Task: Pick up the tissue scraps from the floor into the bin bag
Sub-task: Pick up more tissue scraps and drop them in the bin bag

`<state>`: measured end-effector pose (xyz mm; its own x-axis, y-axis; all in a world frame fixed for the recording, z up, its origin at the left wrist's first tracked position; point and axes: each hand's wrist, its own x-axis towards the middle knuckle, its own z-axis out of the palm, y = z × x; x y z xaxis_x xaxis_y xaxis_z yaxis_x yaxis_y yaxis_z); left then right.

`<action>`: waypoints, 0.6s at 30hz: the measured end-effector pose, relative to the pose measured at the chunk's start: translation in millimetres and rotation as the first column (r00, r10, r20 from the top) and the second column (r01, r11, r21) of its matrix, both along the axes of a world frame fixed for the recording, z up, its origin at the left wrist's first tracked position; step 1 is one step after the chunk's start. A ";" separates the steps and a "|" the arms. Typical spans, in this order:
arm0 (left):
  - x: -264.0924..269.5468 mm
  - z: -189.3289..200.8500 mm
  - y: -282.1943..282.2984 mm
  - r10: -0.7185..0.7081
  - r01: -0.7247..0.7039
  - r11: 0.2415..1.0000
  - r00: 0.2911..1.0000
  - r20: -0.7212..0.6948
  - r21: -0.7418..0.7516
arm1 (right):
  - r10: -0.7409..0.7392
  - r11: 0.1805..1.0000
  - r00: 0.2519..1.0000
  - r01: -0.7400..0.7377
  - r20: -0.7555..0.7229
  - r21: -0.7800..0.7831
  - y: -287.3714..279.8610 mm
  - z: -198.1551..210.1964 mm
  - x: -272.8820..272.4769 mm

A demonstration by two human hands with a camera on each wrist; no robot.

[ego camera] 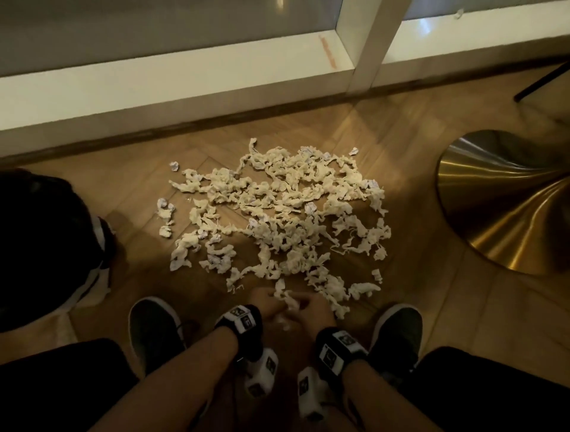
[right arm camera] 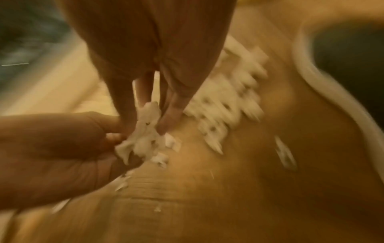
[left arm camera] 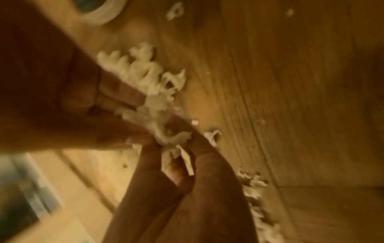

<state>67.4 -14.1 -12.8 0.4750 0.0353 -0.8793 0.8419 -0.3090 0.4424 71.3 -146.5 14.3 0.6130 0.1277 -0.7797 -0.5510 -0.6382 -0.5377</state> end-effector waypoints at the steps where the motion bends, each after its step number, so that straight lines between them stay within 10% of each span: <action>1: -2.9 14.0 2.6 0.007 -0.009 0.999 0.999 -0.032 -0.040 | 0.072 0.997 0.997 -0.072 0.001 0.034 4.7 16.7 0.1; 8: -50.0 70.8 15.2 0.466 -0.464 0.828 0.882 -0.074 -0.315 | 0.520 0.854 0.791 -0.494 0.322 -0.164 17.0 92.6 -26.9; 14: -82.5 130.2 3.8 0.579 -0.535 0.752 0.815 -0.002 -0.384 | 0.242 0.963 0.831 -0.267 0.501 -0.023 16.6 131.1 -53.7; 18: -106.5 144.8 -4.6 0.774 -0.674 0.500 0.630 -0.069 -0.543 | 0.134 0.979 0.820 -0.197 0.557 0.055 24.8 147.7 -69.8</action>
<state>-39.1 -18.7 132.0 0.6146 0.0434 -0.7876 0.5676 0.6690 0.4798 1.5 -121.7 162.1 0.8966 0.3276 -0.2980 -0.0370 -0.6152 -0.7875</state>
